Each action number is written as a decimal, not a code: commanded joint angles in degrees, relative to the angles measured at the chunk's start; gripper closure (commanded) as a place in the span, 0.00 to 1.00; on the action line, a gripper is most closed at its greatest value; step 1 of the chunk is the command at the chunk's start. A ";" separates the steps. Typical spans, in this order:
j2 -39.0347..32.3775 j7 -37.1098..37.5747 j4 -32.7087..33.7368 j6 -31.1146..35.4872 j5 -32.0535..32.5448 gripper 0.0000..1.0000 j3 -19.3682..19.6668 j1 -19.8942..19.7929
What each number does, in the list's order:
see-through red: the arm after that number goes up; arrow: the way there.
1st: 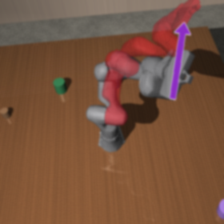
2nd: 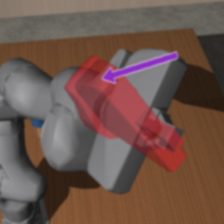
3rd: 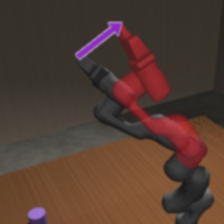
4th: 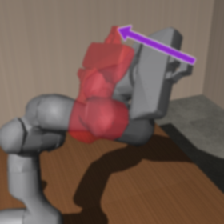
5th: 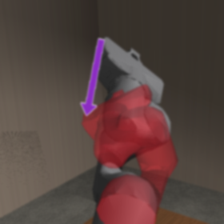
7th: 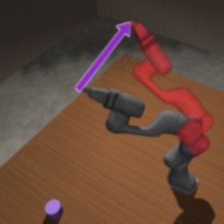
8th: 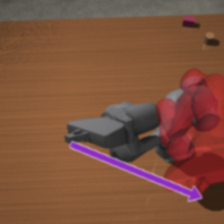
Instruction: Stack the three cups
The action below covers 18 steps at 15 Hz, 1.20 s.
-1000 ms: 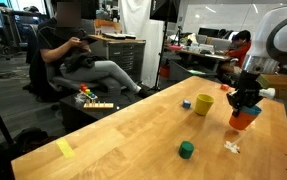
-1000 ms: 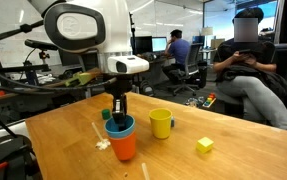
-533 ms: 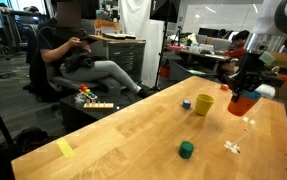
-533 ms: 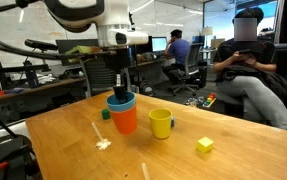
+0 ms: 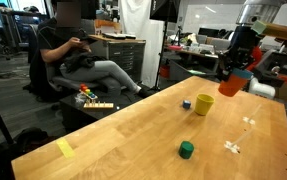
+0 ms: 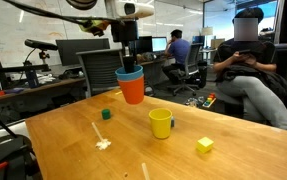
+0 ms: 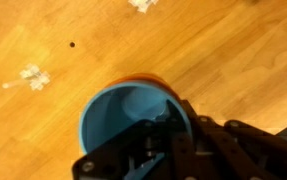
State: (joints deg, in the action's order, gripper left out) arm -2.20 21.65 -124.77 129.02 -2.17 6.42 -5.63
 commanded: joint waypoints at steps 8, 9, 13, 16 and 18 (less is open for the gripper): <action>-9.48 0.34 15.57 -4.98 -2.47 0.98 1.16 -0.92; -10.59 0.38 16.52 -5.03 -2.57 0.98 1.35 -1.05; -14.30 0.49 19.38 -5.19 -2.74 0.98 1.74 -1.28; -16.63 0.18 20.62 -5.07 -3.19 0.98 1.67 -1.28; -17.91 0.30 20.68 -4.68 -3.63 0.98 1.46 -1.08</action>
State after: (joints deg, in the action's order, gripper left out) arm -17.75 21.72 -107.04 126.10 -4.09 7.93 -6.85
